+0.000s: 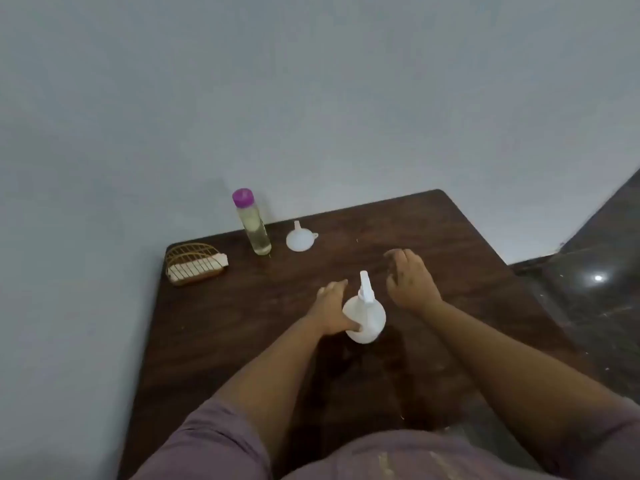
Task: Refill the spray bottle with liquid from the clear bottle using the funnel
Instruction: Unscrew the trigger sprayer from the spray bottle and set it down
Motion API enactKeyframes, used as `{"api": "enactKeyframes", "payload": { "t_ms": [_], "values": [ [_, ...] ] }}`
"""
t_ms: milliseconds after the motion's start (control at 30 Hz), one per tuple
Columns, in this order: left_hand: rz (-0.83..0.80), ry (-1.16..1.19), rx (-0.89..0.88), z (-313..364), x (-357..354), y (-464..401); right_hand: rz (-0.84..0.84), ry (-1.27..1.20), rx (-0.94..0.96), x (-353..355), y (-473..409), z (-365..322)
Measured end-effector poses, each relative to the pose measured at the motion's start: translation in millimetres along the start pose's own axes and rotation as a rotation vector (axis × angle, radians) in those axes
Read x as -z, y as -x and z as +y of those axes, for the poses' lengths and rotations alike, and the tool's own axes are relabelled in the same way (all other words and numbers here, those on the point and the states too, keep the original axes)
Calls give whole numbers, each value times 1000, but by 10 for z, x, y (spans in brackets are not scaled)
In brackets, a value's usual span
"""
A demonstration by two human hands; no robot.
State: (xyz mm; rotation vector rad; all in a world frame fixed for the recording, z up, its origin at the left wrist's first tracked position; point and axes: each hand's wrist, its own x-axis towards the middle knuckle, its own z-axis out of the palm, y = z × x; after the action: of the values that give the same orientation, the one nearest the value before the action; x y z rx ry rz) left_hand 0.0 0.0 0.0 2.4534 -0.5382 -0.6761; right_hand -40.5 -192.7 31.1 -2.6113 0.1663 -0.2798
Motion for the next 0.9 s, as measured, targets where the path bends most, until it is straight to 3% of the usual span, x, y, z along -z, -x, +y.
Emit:
{"api": "enactKeyframes", "payload": {
  "t_ms": [67,233,367,500,700,800,900],
  "values": [
    [68,104,-109,64,-74,-30,-12,-165,-51,-77,65,-1],
    [166,377,-73,217,-248,35,-55,-344,83,-271,236,-82],
    [186,401,-52,204,-332,47,-44,-409,140,-368,294,-51],
    [186,409,-12,175,-386,31,19,-471,56,-406,293,7],
    [117,352,39,222,-326,14,42,-468,229,-419,239,32],
    [97,391,99,220,-314,25,-50,-439,296,-382,159,84],
    [81,403,158,198,-348,11,-321,-447,303,-206,7,154]
  ]
}}
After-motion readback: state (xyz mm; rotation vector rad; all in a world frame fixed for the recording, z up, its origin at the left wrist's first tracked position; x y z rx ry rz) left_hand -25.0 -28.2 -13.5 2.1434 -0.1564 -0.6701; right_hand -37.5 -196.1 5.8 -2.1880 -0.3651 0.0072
